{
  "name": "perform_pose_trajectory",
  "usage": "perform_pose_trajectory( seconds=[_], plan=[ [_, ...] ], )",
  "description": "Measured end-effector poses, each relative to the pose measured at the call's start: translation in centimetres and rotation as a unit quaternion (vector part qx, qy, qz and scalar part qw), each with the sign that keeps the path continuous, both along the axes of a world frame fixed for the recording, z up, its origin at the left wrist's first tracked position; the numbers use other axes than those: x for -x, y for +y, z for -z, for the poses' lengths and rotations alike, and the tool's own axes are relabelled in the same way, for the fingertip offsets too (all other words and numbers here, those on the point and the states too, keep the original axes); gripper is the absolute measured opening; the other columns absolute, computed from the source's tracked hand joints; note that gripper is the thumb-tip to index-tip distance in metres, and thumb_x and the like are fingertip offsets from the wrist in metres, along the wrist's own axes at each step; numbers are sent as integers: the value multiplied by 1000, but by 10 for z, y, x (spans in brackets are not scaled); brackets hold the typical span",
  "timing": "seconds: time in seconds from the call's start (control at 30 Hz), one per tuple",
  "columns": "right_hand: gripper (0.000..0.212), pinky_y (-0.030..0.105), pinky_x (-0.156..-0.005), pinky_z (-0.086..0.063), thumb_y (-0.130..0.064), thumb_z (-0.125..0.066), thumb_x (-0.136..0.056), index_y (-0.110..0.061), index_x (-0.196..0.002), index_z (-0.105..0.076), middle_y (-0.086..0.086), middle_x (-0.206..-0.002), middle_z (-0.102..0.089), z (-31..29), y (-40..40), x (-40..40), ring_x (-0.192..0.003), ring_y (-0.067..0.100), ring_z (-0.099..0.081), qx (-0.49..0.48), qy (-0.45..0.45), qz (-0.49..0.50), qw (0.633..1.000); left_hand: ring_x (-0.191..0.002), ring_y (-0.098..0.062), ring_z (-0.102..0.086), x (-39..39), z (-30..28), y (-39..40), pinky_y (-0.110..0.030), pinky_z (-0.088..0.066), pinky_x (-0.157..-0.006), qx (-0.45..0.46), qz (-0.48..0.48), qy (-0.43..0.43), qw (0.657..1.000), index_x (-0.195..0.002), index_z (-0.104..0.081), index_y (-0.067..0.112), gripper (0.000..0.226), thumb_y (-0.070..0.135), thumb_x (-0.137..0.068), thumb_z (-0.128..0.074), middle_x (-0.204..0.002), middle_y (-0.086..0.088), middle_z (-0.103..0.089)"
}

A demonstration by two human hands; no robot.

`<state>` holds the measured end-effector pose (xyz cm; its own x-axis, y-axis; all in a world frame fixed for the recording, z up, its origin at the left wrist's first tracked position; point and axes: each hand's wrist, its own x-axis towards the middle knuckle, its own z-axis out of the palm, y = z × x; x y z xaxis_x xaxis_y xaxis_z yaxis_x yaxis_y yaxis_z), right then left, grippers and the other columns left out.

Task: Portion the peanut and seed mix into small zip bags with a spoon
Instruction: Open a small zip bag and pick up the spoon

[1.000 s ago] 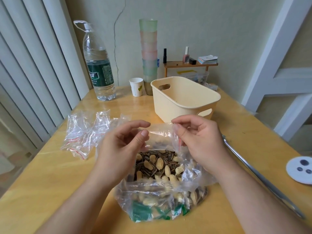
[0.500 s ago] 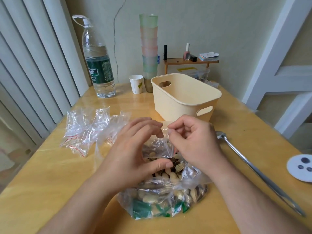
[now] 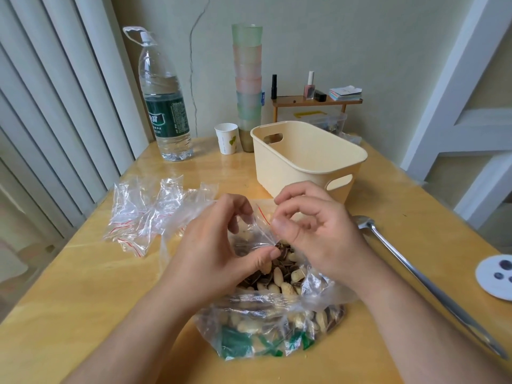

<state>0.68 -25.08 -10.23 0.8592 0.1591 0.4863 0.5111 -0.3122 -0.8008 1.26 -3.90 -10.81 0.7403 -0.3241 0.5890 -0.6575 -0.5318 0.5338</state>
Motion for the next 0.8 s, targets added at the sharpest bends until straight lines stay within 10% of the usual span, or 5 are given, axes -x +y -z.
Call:
perform_pose_trajectory(
  seconds=[0.2, 0.47, 0.63, 0.8],
  plan=[
    [6, 43, -76, -62, -30, -81, -87, -24, -86, -78, -15, -113, -61, 3, 8, 2, -87, 16, -72, 21, 38, -2, 999, -95, -6, -55, 0, 4, -2, -14, -40, -79, -29, -12, -26, 999, -114, -48, 37, 56, 64, -76, -80, -106, 29, -54],
    [9, 16, -58, -47, -12, -73, -85, -8, -77, -71, -6, -104, -62, 3, 8, 2, -65, 6, -64, -48, 39, -23, 998, -99, -8, -54, 0, 4, -2, -15, -40, -81, -33, -32, -24, 999, -116, -53, 32, 60, 55, -74, -88, -110, 25, -57],
    [19, 37, -72, -59, -42, -73, -81, -23, -83, -76, -12, -107, -62, 5, 10, 0, -96, 17, -66, -6, 32, 4, 999, -100, -9, -56, -1, 6, -4, -15, -39, -81, -41, -29, -32, 998, -118, -54, 33, 58, 54, -74, -87, -110, 28, -57],
    [3, 38, -63, -61, -24, -76, -87, -26, -85, -76, -6, -106, -61, 6, 11, 0, -80, 15, -67, -28, 9, -18, 999, -105, -2, -59, -1, 8, -5, -8, -40, -90, -26, -25, -20, 999, -138, -55, 31, 73, 60, -76, -80, -109, 31, -57]
  ],
)
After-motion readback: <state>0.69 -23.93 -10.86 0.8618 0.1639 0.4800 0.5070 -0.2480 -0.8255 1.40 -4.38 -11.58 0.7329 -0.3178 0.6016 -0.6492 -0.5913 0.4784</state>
